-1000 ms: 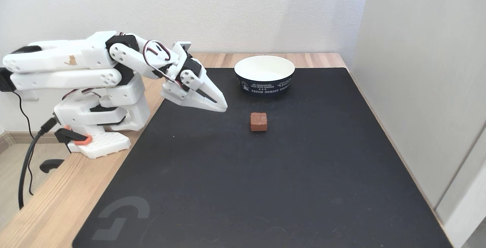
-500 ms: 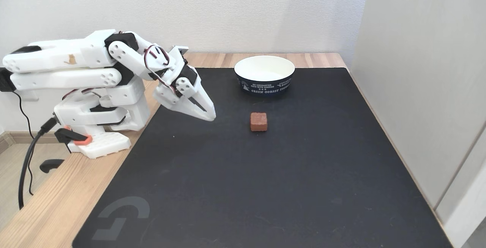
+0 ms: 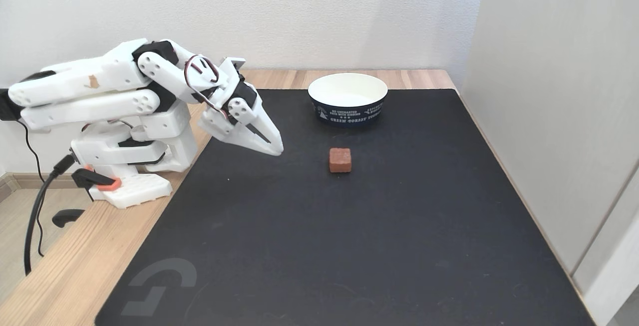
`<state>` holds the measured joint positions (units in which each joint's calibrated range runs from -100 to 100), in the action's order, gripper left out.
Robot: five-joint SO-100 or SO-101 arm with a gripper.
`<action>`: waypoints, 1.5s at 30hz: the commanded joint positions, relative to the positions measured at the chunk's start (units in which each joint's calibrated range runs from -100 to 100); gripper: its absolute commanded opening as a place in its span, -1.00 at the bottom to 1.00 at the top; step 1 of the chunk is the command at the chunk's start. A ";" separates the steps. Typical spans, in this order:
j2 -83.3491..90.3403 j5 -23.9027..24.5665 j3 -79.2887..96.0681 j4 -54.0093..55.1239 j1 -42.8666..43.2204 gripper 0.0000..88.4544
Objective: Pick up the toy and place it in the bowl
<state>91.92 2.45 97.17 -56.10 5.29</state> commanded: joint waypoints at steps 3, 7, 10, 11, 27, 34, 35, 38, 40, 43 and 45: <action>5.58 0.01 -0.68 -3.51 -0.39 -0.95; 7.66 0.01 -0.32 -5.04 -0.39 -0.95; 7.58 0.01 -0.32 -5.04 -0.39 -0.95; 7.58 0.01 -0.32 -5.04 -0.39 -0.95; 7.49 0.58 -0.95 -6.47 -0.31 -0.79; 7.49 -1.51 -5.10 -3.09 2.70 -0.15; 7.49 -1.77 -5.01 1.82 2.79 -0.19; 7.58 -1.92 -4.56 9.27 3.21 -0.20; 7.58 -1.92 -4.65 13.42 3.46 -0.20; 7.58 -1.98 -4.56 13.93 3.79 -0.19; 7.58 -1.98 -3.57 12.32 3.96 -0.19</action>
<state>98.92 0.80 94.90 -43.77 8.70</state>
